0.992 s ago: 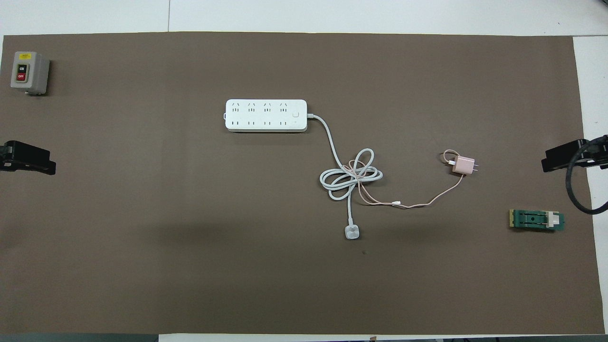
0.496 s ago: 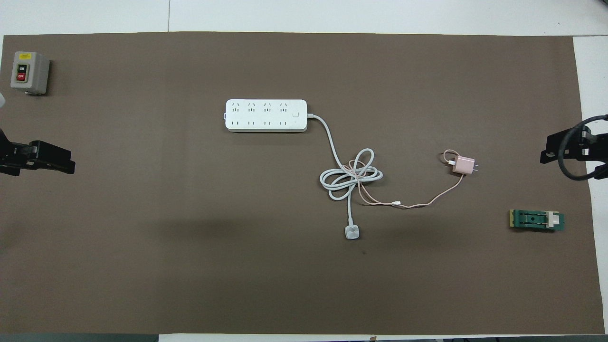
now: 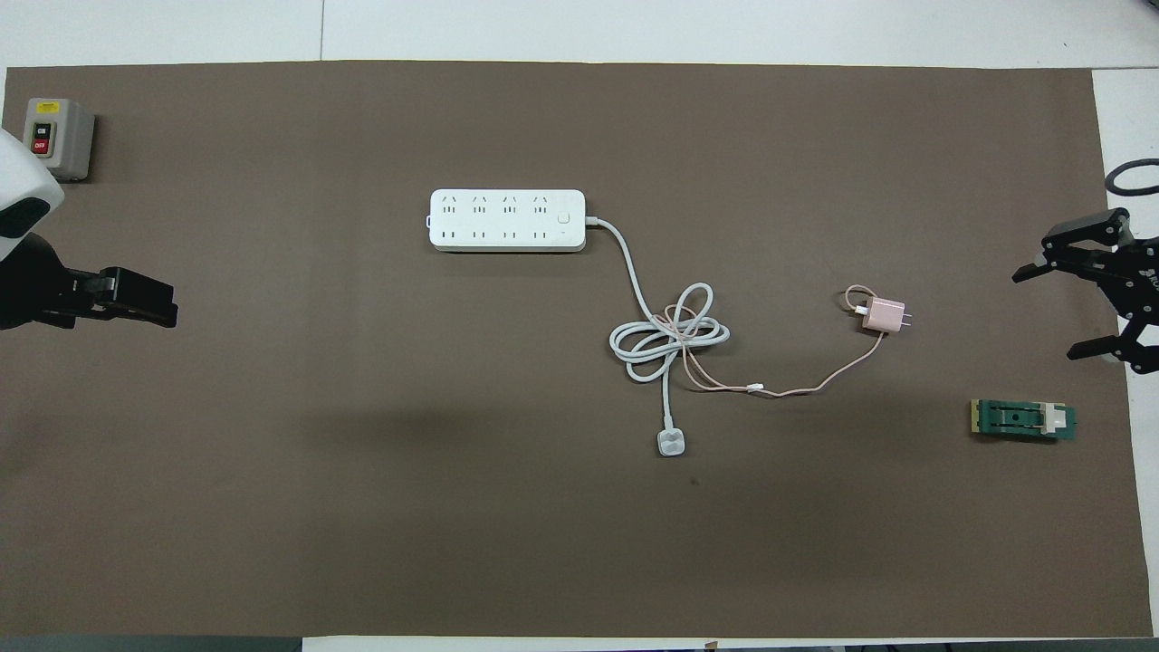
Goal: Plug charger into power strip
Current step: 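Reach the left gripper toward the power strip while the right gripper reaches the charger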
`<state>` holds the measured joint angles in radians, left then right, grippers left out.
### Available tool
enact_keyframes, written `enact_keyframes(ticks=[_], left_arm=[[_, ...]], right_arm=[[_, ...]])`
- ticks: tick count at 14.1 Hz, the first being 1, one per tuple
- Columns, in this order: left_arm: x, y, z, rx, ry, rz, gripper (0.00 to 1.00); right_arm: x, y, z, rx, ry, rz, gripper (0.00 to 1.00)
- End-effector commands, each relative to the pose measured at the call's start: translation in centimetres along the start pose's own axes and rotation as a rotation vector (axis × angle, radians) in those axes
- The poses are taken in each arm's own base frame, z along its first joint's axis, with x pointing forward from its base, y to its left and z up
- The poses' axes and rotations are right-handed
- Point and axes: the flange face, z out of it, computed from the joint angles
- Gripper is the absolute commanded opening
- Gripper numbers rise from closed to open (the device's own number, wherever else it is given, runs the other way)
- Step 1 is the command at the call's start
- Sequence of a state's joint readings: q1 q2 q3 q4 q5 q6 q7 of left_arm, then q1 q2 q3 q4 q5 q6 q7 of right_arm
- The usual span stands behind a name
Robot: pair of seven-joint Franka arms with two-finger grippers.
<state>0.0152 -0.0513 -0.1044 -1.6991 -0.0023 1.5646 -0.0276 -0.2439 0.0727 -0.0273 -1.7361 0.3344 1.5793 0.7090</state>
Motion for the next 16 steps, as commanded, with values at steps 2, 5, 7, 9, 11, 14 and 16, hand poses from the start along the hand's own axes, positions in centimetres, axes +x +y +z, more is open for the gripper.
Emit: enact_keyframes(ticks=[2, 5, 7, 9, 11, 14, 16], left_arm=[[-0.6, -0.4, -0.1, 0.006, 0.025, -0.031, 1.00], [-0.7, 0.3, 2.1, 0.009, 0.089, -0.016, 1.00], [0.5, 0.7, 2.6, 0.003, 0.227, -0.009, 1.00], [0.3, 0.9, 2.7, 0.004, 0.217, -0.003, 1.00], [-0.6, 1.8, 3.7, -0.049, 0.175, 0.005, 1.00], [-1.9, 0.9, 4.4, -0.308, 0.059, -0.049, 1.00], [-2.1, 1.0, 5.4, -0.428, 0.035, -0.057, 1.00]], right_arm=[[2.7, 1.3, 3.6, 0.095, -0.108, 0.214, 1.00], [5.2, 2.2, 6.8, 0.106, -0.182, 0.312, 1.00], [5.9, 2.2, 8.2, 0.146, -0.206, 0.400, 1.00], [8.1, 2.7, 10.7, 0.150, -0.262, 0.465, 1.00], [9.7, 3.2, 12.7, 0.147, -0.290, 0.486, 1.00], [11.2, 3.1, 15.8, 0.171, -0.341, 0.506, 1.00], [11.5, 2.8, 17.0, 0.191, -0.352, 0.516, 1.00]])
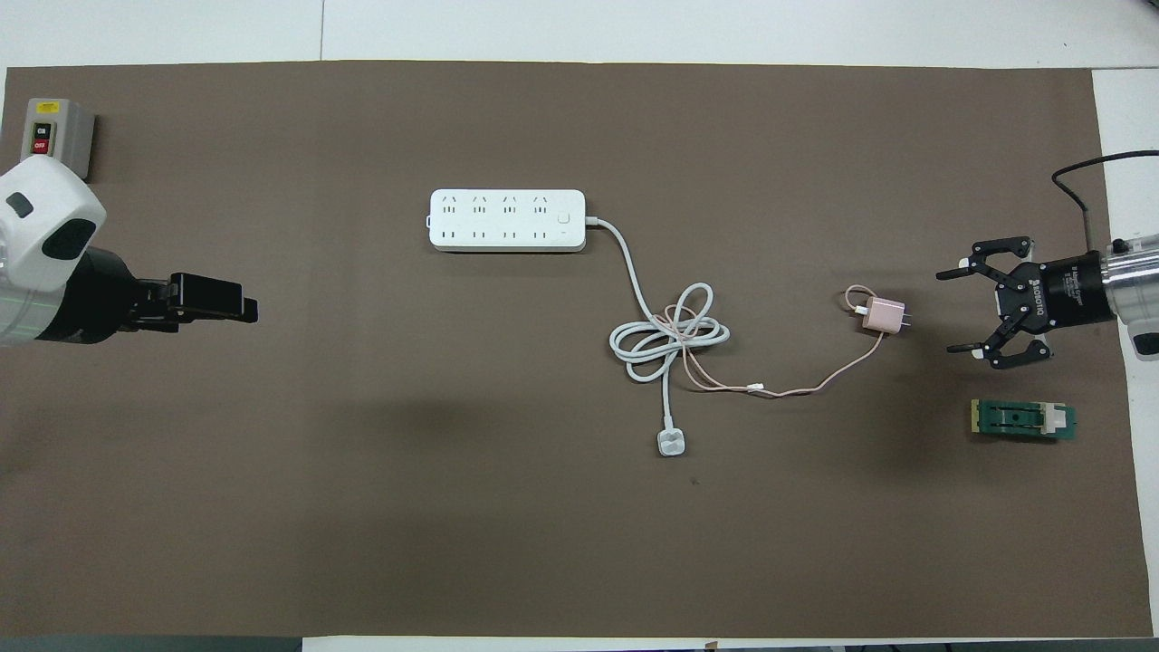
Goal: Plug charger into power strip
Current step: 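Reach the left gripper toward the power strip while the right gripper reaches the charger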
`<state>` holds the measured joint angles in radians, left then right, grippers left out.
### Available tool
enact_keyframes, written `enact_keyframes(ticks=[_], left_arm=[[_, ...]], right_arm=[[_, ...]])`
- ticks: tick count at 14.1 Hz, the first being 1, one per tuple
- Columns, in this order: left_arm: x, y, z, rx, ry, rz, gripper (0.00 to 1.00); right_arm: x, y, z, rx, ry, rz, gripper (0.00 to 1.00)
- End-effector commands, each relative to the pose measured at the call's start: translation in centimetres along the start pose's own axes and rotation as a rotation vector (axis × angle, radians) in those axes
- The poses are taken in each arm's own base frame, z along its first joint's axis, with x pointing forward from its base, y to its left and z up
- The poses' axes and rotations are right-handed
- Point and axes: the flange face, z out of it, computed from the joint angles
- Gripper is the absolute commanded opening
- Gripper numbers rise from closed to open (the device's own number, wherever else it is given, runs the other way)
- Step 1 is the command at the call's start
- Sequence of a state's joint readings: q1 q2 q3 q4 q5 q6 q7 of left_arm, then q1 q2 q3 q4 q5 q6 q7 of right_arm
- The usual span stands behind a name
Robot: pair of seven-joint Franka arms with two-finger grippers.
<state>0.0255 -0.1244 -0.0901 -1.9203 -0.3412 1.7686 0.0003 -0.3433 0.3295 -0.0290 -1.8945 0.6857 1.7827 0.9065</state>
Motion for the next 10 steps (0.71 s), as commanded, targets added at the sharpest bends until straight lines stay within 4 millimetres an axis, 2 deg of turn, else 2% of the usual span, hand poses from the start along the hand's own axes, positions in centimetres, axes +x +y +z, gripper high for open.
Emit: enact_keyframes(ticks=[1, 5, 7, 9, 10], left_arm=[[-1.0, -1.4, 0.7, -0.180, -0.023, -0.004, 1.00], [-0.1, -2.2, 3.8, -0.502, -0.053, 0.012, 1.00], [0.9, -2.0, 5.4, -0.612, -0.055, 0.015, 1.00], [1.0, -1.1, 7.7, -0.738, -0.074, -0.013, 1.00], [0.8, 0.2, 8.0, -0.763, -0.084, -0.010, 1.00]], right_arm=[[0.5, 0.0, 1.3, 0.035, -0.030, -0.005, 1.00], [2.3, 0.3, 3.6, 0.064, -0.011, -0.038, 1.00], [2.2, 0.3, 4.2, 0.073, -0.017, -0.043, 1.00], [2.2, 0.2, 4.4, 0.080, -0.010, -0.041, 1.00], [1.5, -0.1, 5.1, 0.080, -0.018, -0.047, 1.00]])
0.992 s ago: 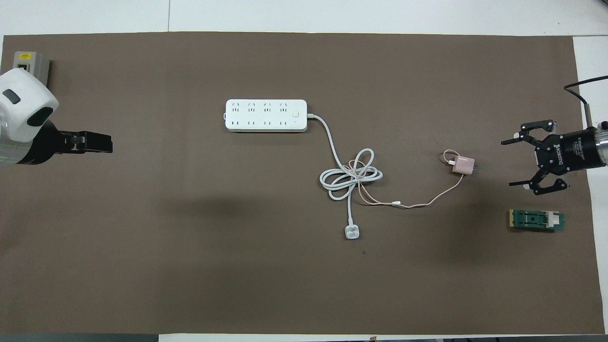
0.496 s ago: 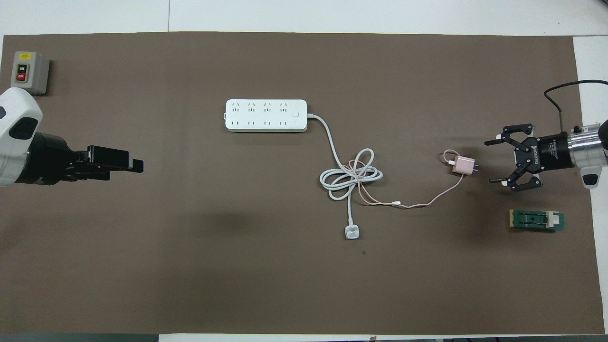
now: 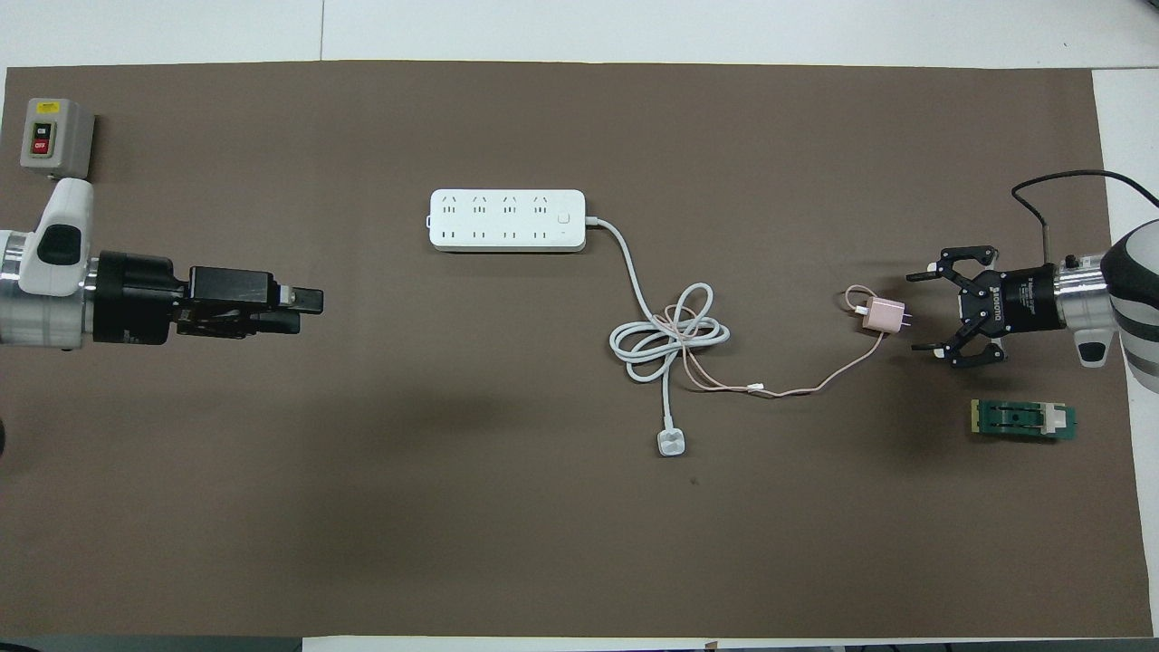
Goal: Plug charger into power strip
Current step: 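Reach the left gripper toward the power strip while the right gripper reaches the charger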
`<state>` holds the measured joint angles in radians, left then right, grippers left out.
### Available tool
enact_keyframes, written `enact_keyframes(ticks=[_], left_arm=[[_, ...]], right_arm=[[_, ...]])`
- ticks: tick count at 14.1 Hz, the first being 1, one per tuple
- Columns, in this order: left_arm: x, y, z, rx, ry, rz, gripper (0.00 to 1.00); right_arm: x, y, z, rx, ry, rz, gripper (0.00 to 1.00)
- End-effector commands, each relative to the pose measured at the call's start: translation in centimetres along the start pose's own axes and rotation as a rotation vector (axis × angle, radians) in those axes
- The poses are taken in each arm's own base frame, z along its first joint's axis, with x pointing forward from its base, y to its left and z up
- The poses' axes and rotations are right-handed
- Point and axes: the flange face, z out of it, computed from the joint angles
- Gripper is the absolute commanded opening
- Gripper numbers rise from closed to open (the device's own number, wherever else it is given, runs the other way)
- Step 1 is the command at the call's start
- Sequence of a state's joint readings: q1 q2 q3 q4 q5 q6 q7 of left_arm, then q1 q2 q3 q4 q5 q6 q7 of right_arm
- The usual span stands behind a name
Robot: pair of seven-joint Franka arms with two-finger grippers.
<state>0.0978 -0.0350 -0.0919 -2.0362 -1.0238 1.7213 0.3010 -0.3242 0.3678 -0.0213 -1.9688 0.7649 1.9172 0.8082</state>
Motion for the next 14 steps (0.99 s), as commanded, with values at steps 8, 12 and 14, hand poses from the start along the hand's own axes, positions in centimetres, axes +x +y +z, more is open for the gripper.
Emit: enact_keyframes(ticks=[8, 12, 14], left_arm=[[-0.6, 1.5, 3.0, -0.189, 0.003, -0.019, 1.00], [-1.1, 1.9, 6.8, -0.379, 0.003, -0.092, 1.00], [-0.1, 0.5, 9.0, -0.415, -0.029, -0.122, 1.00]], right_arm=[[-0.1, 1.0, 2.5, 0.030, 0.006, -0.046, 1.00], [0.2, 1.3, 3.1, 0.039, -0.014, -0.059, 0.60], [0.2, 1.3, 3.0, 0.041, -0.012, -0.066, 0.27]])
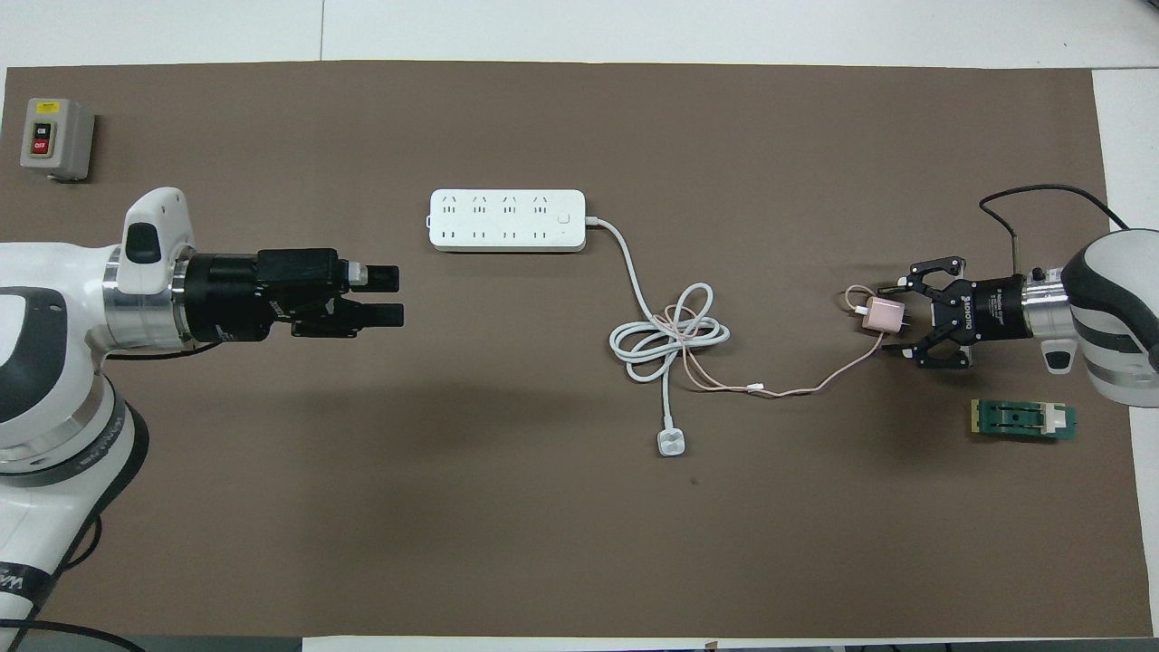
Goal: Plug charger into power strip
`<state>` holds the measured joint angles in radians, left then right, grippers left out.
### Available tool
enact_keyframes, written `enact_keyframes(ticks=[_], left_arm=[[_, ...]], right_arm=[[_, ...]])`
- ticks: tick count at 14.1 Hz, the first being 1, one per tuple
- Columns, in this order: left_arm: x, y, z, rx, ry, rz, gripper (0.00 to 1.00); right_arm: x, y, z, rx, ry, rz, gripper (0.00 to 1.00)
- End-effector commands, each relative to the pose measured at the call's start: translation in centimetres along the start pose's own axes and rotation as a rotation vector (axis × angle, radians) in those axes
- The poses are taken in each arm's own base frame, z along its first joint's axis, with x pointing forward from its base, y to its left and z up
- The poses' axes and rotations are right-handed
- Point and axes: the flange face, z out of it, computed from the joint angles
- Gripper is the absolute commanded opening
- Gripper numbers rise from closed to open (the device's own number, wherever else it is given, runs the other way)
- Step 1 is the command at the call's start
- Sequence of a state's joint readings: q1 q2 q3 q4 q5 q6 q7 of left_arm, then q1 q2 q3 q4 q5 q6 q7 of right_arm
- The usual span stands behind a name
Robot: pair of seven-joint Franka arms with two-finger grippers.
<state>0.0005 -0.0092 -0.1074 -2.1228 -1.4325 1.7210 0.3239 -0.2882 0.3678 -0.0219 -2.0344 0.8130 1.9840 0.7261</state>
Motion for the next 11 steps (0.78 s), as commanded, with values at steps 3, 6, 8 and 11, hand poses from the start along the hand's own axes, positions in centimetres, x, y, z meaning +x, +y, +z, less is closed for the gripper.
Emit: enact_keyframes(ticks=[3, 6, 8, 11], left_arm=[[2.3, -4.4, 3.8, -0.082, -0.037, -0.060, 1.00], [4.1, -6.6, 7.2, -0.168, -0.077, 0.008, 1.00], [5.8, -6.3, 7.4, -0.177, -0.073, 0.065, 1.00], [6.8, -6.4, 7.6, -0.201, -0.077, 0.105, 1.00]], right_arm=[[0.5, 0.8, 0.3, 0.028, -0.006, -0.052, 0.00], [0.3, 0.8, 0.3, 0.022, -0.014, -0.051, 0.00], [-0.4, 0.2, -0.3, 0.022, -0.020, -0.038, 0.00], [-4.9, -2.7, -1.4, -0.007, -0.031, -0.057, 0.00]])
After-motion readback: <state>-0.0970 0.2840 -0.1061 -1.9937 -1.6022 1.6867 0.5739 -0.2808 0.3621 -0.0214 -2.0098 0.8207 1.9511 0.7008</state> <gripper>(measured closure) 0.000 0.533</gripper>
